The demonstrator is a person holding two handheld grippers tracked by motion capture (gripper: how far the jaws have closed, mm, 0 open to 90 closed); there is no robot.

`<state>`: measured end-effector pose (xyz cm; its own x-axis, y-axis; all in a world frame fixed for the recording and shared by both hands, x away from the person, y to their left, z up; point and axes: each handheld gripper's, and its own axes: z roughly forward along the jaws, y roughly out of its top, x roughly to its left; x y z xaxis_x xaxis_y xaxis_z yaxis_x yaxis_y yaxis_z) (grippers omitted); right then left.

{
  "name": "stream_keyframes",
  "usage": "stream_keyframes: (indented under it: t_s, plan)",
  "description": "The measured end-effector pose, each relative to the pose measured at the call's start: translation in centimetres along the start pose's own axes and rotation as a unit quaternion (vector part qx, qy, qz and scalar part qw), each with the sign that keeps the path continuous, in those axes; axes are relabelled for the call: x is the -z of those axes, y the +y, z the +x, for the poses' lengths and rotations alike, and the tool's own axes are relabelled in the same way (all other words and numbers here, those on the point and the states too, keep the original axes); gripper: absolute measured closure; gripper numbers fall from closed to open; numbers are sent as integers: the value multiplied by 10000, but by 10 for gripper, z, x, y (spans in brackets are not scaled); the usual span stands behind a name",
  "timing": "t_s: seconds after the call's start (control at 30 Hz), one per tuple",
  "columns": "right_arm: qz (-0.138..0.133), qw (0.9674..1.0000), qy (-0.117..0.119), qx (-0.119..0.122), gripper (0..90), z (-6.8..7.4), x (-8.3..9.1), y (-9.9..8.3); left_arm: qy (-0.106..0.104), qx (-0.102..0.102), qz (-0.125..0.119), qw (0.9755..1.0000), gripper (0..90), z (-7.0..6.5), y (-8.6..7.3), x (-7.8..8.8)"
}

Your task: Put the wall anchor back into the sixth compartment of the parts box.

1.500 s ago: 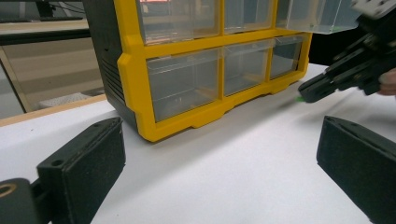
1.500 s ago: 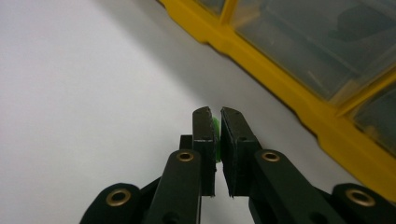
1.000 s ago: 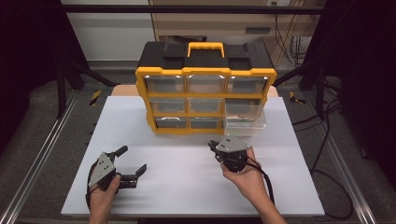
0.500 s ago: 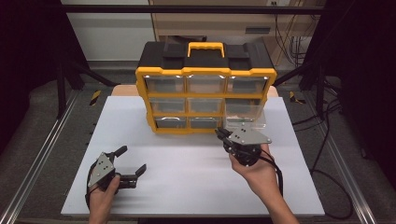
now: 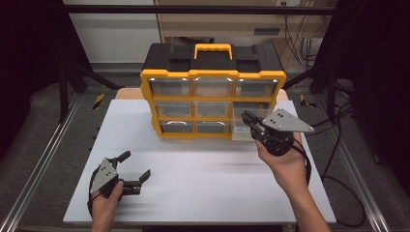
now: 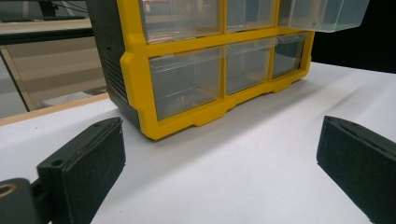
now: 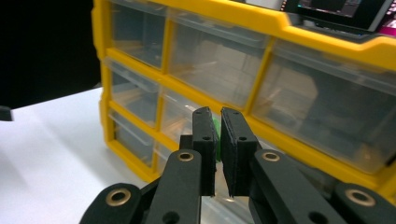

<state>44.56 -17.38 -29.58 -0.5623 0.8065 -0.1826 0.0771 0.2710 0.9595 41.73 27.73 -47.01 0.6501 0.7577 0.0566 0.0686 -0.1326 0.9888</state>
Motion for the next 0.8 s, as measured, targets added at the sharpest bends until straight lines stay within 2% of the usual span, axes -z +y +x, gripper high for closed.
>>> stream_keyframes:
  t_s: [0.23,0.53,0.6,0.73,0.8]
  plan:
    - [209,9996,-112,-166,849,-20,-5,-1,-12,-26,20,10000,10,-1,0,-1]
    - [511,9982,-228,-207,846,-34,-17,-2,-9,-25,20,10000,10,-1,0,0]
    - [648,9974,-183,-250,770,-36,-21,-4,-13,-18,7,10000,10,-1,0,0]
    - [584,9975,-245,-327,643,-36,-19,-5,7,-3,-8,10000,10,0,0,1]
    - [473,9978,-238,-395,541,-36,-16,-5,5,-4,-4,10000,10,0,0,1]
